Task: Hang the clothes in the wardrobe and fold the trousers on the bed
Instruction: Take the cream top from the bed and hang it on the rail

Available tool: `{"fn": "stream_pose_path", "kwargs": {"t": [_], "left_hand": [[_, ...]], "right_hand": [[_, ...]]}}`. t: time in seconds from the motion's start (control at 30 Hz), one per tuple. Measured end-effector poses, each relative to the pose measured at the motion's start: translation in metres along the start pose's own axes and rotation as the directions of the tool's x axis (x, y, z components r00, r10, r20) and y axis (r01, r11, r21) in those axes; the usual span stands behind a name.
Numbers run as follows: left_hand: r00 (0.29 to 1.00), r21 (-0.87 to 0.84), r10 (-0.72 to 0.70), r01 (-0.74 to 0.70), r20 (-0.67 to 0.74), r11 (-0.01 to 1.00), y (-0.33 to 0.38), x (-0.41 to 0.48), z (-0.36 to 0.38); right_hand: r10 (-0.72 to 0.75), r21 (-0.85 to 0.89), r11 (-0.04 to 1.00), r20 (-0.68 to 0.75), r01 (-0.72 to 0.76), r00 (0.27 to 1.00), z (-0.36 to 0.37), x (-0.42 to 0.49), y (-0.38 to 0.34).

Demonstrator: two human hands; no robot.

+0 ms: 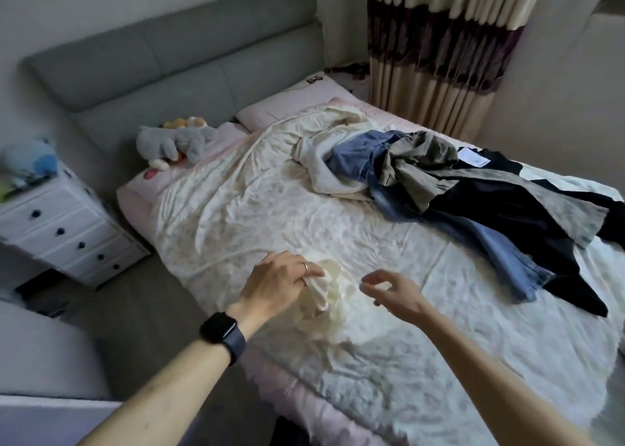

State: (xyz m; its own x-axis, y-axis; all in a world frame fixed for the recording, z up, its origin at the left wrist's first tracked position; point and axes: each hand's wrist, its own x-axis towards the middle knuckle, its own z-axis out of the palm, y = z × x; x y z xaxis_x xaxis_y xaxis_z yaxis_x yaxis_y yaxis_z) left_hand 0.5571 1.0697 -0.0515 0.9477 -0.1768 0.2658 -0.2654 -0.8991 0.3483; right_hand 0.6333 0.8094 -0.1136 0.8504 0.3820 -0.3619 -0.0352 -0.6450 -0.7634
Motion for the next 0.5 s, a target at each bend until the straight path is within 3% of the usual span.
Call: {"fn": "stream_pose_path", "kwargs": {"t": [0.07, 0.2, 0.3, 0.37, 0.5], "left_hand": [[0.998, 0.015, 0.062, -0.062, -0.020, 0.998, 0.001, -0.019, 0.002], [0.986, 0.040, 0.164, -0.163, -0.023, 0.986, 0.003, -0.055, -0.002], [0.982, 0.064, 0.187, -0.185, -0.023, 0.981, 0.000, -0.079, -0.006], [0.987, 0.116, 0.161, -0.157, -0.027, 0.981, -0.008, -0.101, -0.012], [0.992, 0.190, -0.077, 0.057, 0.097, 0.980, -0.027, -0.152, -0.019]], "right_hand": [[0.043, 0.017, 0.999, -0.087, -0.041, 0.995, 0.026, 0.014, -0.001], [0.221, 0.037, 0.973, 0.155, -0.229, 0.963, 0.094, 0.033, 0.001], [0.360, -0.166, 0.927, 0.142, -0.336, 0.922, 0.124, 0.037, 0.015], [0.348, -0.275, 0.910, 0.095, -0.311, 0.933, 0.134, 0.039, 0.016], [0.133, -0.150, 0.980, 0.021, -0.128, 0.991, 0.130, 0.038, -0.015]]}}
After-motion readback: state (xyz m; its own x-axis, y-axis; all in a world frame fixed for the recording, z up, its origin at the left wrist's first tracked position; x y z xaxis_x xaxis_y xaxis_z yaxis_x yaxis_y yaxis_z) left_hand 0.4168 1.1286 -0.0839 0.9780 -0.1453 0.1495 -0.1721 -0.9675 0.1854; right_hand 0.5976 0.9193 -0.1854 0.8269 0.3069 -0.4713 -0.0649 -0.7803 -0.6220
